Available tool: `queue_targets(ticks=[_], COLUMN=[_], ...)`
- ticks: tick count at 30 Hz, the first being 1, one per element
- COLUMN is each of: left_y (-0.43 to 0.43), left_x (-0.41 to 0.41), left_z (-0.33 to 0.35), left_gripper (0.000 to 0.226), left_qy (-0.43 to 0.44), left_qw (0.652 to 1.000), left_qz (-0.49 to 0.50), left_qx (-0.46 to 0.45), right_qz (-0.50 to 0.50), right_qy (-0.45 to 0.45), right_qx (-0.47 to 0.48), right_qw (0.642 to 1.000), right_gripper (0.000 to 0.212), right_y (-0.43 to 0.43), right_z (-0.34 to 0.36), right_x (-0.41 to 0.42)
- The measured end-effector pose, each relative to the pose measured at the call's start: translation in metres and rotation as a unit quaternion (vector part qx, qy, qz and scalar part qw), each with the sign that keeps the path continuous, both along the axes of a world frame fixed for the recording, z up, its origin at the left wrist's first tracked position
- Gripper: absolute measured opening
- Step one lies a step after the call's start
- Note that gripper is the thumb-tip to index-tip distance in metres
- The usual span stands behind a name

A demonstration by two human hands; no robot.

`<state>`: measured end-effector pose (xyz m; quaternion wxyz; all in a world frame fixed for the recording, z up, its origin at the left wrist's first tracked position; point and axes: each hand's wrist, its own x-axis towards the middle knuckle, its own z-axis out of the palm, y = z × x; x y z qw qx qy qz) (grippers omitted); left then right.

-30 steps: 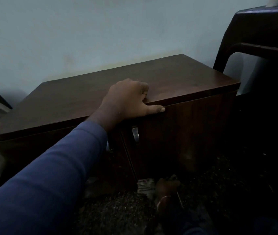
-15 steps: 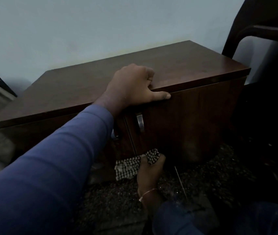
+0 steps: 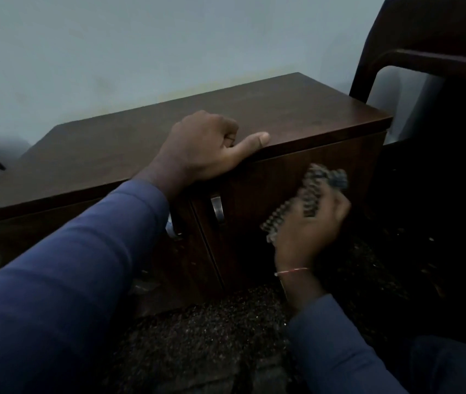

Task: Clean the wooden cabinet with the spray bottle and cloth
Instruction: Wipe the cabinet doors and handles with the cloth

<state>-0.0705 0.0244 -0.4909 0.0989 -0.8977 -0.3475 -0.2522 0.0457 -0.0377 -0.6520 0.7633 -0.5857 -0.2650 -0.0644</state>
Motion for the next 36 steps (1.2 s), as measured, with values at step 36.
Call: queue_targets(ticks=[36], left_y=[0.005], left_x=[-0.002], left_z=[-0.004], left_gripper=[0.061], left_qy=[-0.002], left_qw=[1.000], left_qz=[0.000], left_qx=[0.004], right_qz=[-0.088], right_qy=[-0.015], right_qx=[-0.318], right_qw=[0.944], right_gripper=[0.028], right_y=[-0.015], right_z=[-0.095], right_x=[0.099])
